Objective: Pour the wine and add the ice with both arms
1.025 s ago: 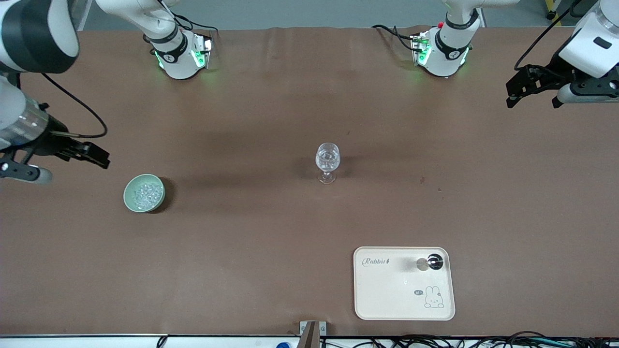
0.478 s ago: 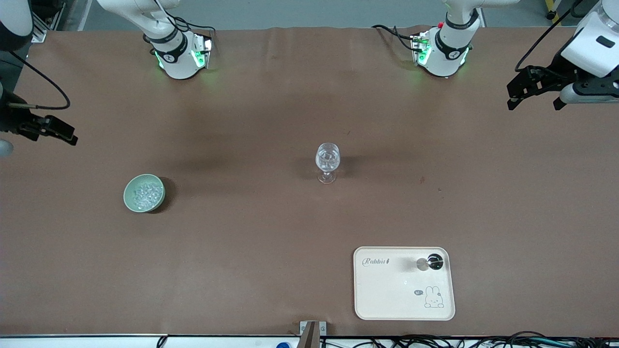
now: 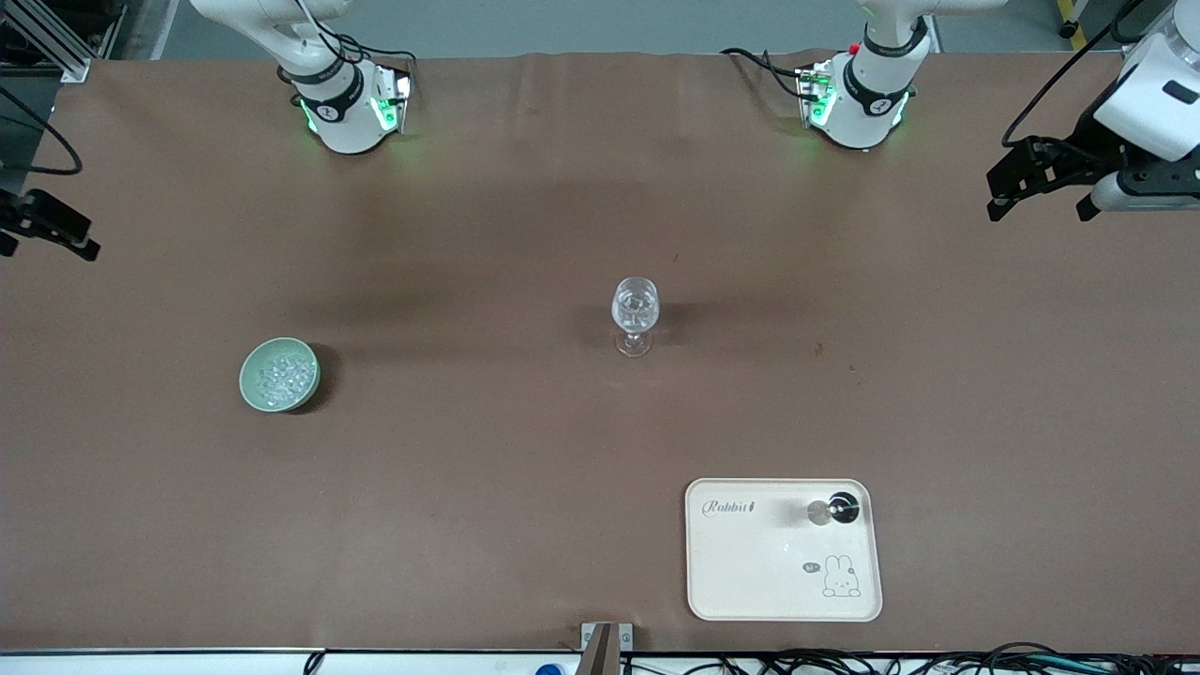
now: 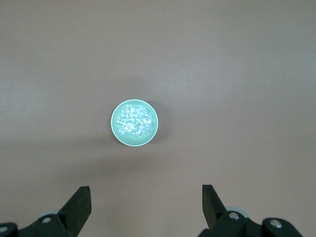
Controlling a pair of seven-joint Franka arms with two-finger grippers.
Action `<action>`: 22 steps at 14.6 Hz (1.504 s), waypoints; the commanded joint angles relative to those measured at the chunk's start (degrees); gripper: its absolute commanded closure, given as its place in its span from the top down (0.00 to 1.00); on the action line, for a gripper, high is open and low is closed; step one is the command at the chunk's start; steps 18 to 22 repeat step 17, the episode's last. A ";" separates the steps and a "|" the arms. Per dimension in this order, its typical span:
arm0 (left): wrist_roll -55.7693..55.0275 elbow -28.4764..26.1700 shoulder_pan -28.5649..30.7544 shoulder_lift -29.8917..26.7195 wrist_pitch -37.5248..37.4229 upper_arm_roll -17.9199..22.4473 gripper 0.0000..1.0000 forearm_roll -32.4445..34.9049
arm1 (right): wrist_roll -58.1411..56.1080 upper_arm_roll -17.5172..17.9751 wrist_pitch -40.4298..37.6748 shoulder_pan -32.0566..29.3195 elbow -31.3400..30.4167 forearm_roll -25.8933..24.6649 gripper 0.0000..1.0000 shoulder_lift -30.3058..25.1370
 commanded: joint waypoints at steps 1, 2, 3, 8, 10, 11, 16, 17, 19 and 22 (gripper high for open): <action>0.27 1.86 -0.15 1.54 -0.22 -0.23 1.00 1.59 | -0.68 1.13 -4.57 -1.13 6.22 -0.55 0.99 1.93; 0.27 1.86 -0.24 1.72 -0.22 -0.23 1.00 1.59 | -0.77 1.13 -5.46 -1.13 7.45 -0.55 0.99 2.46; 0.27 1.86 -0.33 1.80 -0.22 -0.23 1.00 1.59 | -1.03 1.13 -6.25 -1.22 7.99 -0.55 0.99 2.73; 0.36 1.86 -0.24 1.80 -0.22 -0.23 1.00 1.59 | -3.58 1.13 -7.75 -1.92 7.20 -0.37 0.99 2.73; 0.45 1.86 -0.24 1.72 -0.30 -0.23 1.00 1.42 | -3.67 1.22 -7.92 -1.75 7.20 -0.20 0.99 2.73; 0.45 1.86 -0.15 1.63 -0.39 -0.23 1.00 1.33 | -3.67 1.22 -7.92 -1.57 7.20 -0.20 0.99 2.73; 0.80 1.95 -0.07 1.37 -2.06 -0.23 1.00 0.71 | -3.85 1.31 -7.66 -1.57 7.20 0.60 0.99 2.82; 0.80 1.95 -0.07 1.28 -2.06 -0.23 1.00 0.71 | -3.93 1.31 -7.66 -1.57 7.12 0.60 0.99 2.91; 0.80 1.95 -0.07 1.28 -2.06 -0.23 1.00 0.71 | -3.93 1.31 -7.66 -1.57 7.12 0.60 0.99 2.91; 0.80 1.95 -0.07 1.28 -2.06 -0.23 1.00 0.71 | -3.93 1.31 -7.66 -1.57 7.12 0.60 0.99 2.91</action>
